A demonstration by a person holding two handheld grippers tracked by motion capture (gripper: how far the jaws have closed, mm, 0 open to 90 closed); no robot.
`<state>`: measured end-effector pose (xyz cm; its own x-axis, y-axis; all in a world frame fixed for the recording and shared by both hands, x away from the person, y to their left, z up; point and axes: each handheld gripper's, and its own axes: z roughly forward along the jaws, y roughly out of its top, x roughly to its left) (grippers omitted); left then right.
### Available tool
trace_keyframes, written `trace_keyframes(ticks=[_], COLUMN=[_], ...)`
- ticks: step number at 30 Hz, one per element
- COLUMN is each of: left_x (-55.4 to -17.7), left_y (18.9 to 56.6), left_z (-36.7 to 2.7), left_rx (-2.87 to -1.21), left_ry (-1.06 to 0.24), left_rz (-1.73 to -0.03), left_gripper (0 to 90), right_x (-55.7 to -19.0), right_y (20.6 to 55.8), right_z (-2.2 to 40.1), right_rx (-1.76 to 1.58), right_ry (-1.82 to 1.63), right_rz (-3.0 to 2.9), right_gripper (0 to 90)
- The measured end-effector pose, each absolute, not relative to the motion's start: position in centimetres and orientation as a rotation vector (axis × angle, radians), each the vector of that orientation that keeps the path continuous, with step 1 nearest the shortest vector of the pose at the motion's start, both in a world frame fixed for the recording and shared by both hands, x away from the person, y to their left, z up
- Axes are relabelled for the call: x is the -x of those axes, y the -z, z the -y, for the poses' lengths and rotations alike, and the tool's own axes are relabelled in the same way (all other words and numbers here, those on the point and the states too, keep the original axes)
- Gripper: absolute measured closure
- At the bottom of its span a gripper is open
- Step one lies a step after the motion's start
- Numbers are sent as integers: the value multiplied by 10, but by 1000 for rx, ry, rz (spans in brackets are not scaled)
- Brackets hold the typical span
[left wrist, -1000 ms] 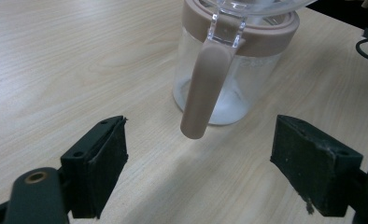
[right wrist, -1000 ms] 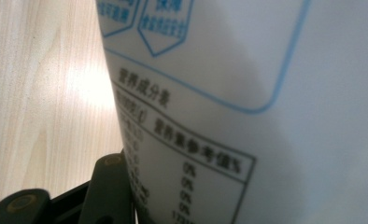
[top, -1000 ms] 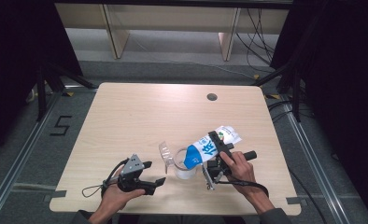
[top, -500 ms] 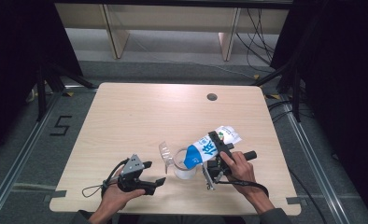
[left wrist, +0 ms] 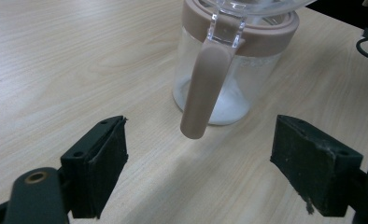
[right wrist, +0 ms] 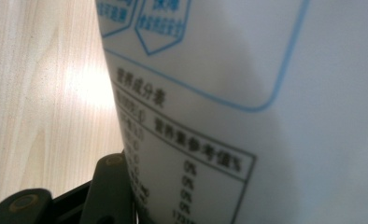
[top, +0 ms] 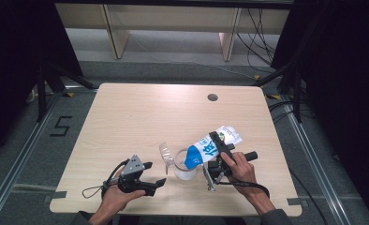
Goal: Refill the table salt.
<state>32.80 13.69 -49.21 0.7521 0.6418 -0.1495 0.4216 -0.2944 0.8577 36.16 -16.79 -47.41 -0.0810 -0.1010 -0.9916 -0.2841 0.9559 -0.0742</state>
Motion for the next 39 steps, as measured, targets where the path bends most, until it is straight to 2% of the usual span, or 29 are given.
trace_keyframes(ticks=[39], left_x=[-328], left_y=[492], left_z=[-137], left_rx=[-1935], left_ry=[-273], left_rz=[-809], left_gripper=[177], right_x=[-360], right_y=[471], right_z=[167], right_rx=[306], right_ry=[-121], right_rz=[-1656], right_gripper=[522])
